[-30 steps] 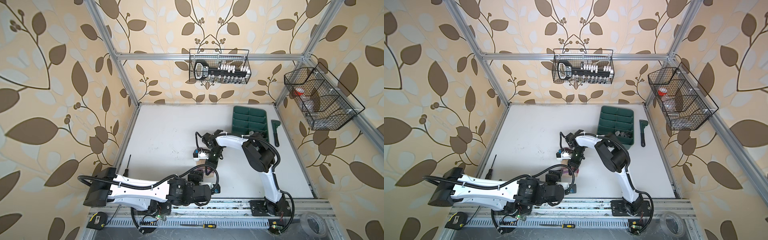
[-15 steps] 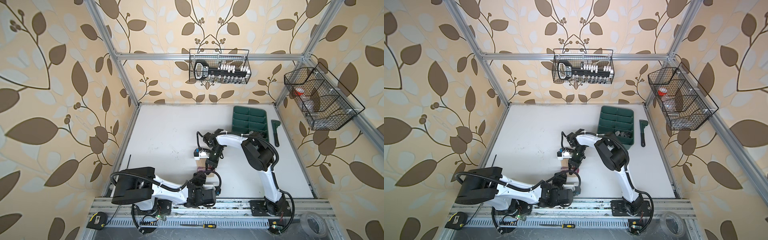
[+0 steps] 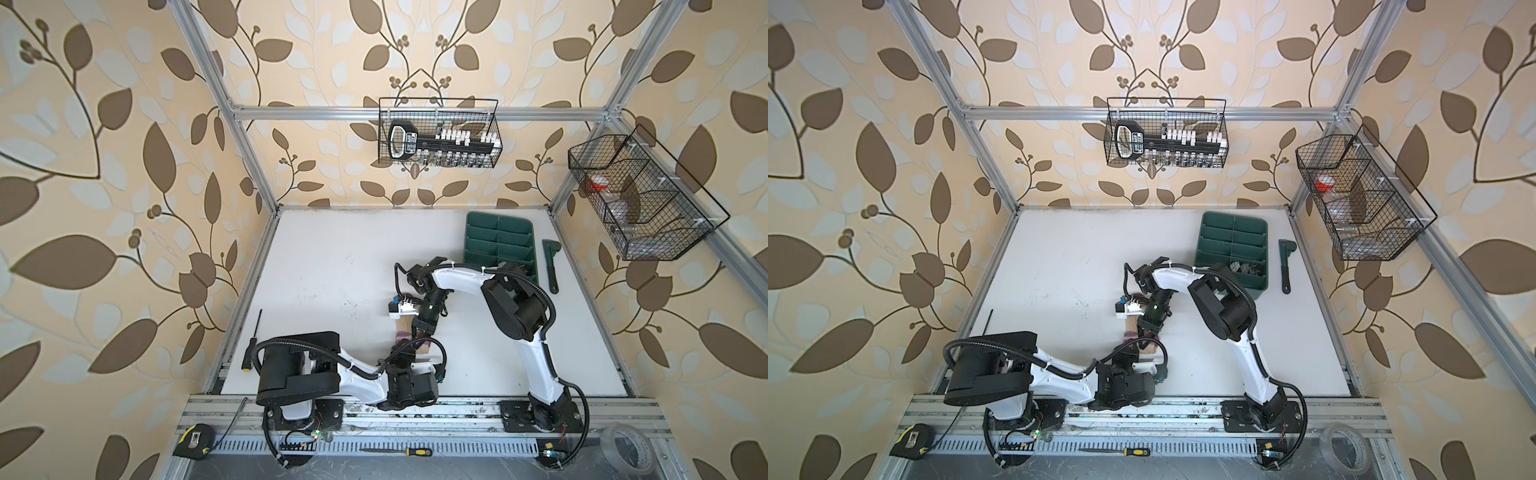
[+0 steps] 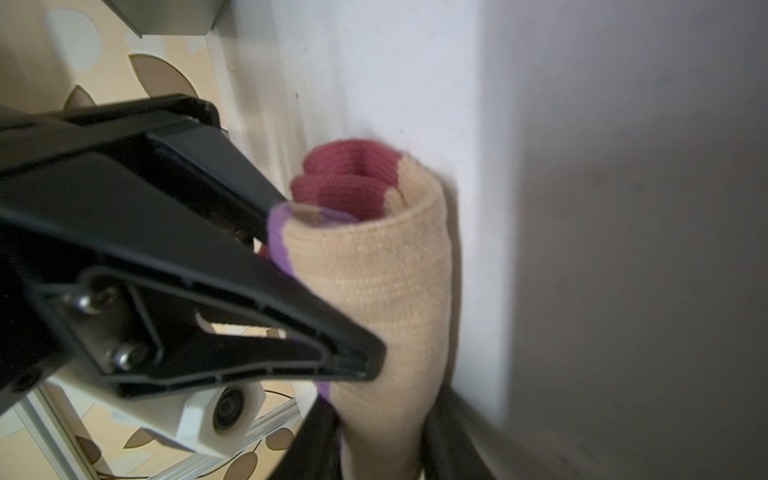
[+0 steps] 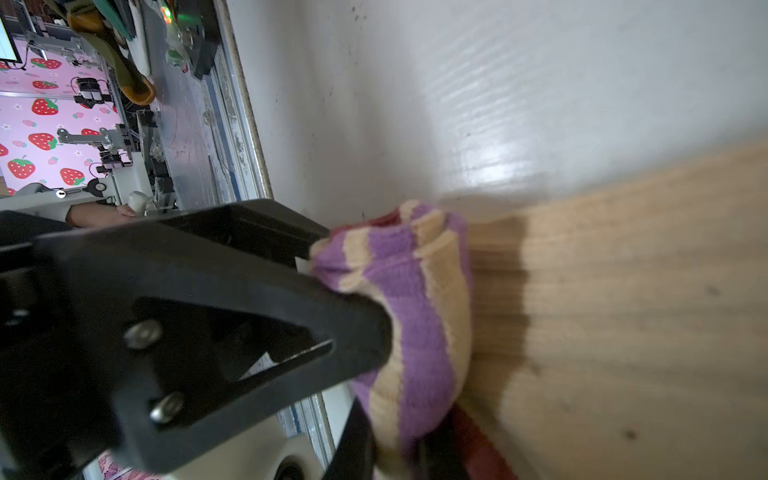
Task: Roll the socks
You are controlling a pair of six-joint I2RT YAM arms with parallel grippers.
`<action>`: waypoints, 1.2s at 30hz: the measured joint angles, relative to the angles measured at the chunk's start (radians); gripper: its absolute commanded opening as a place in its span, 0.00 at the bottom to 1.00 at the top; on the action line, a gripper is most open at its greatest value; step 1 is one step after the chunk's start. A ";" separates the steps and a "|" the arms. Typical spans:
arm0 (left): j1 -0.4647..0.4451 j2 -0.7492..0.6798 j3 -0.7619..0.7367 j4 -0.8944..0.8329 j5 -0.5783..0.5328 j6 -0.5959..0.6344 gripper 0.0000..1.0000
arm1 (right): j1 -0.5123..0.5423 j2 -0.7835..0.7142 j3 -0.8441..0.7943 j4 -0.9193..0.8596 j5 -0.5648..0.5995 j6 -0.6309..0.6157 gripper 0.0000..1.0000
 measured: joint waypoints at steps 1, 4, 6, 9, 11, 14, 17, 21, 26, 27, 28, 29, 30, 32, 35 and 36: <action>0.003 0.004 0.000 0.003 -0.001 0.001 0.13 | 0.000 0.000 0.000 -0.001 0.000 0.000 0.00; 0.004 0.005 0.002 0.002 -0.001 0.003 0.00 | 0.000 0.000 0.000 -0.002 0.004 0.000 0.00; 0.005 0.005 0.004 -0.002 0.002 0.005 0.00 | 0.000 0.000 0.000 -0.002 0.007 0.001 0.00; 0.010 0.003 0.011 -0.017 0.016 0.002 0.00 | 0.000 -0.006 -0.002 0.004 0.020 0.008 0.35; 0.010 -0.004 0.017 -0.031 0.037 -0.002 0.00 | 0.000 -0.026 -0.014 0.014 0.029 0.014 0.57; 0.018 -0.023 0.019 -0.045 0.076 -0.007 0.00 | -0.002 -0.091 -0.051 0.053 0.070 0.017 0.68; 0.023 -0.032 0.023 -0.054 0.100 -0.016 0.00 | -0.015 -0.163 -0.090 0.092 0.117 0.018 0.70; 0.023 -0.036 0.029 -0.064 0.119 -0.025 0.00 | -0.074 -0.269 -0.123 0.148 0.187 0.039 0.72; 0.023 -0.066 0.042 -0.104 0.190 -0.026 0.00 | -0.212 -0.459 -0.161 0.251 0.287 0.113 0.72; 0.023 -0.079 0.045 -0.115 0.215 -0.025 0.00 | -0.248 -0.506 -0.169 0.276 0.305 0.134 0.72; 0.023 -0.091 0.046 -0.123 0.238 -0.024 0.00 | -0.285 -0.554 -0.178 0.300 0.319 0.153 0.72; 0.023 -0.109 0.047 -0.135 0.274 -0.023 0.00 | -0.325 -0.609 -0.188 0.328 0.339 0.174 0.72; 0.023 -0.126 0.047 -0.147 0.307 -0.020 0.00 | -0.366 -0.671 -0.203 0.359 0.358 0.193 0.75; 0.023 -0.159 0.048 -0.166 0.382 -0.015 0.00 | -0.430 -0.801 -0.242 0.419 0.392 0.232 0.82; 0.023 -0.173 0.071 -0.184 0.494 0.003 0.00 | -0.469 -1.003 -0.325 0.502 0.441 0.264 0.90; 0.023 -0.168 0.085 -0.184 0.528 0.010 0.00 | -0.470 -1.063 -0.352 0.524 0.452 0.269 0.91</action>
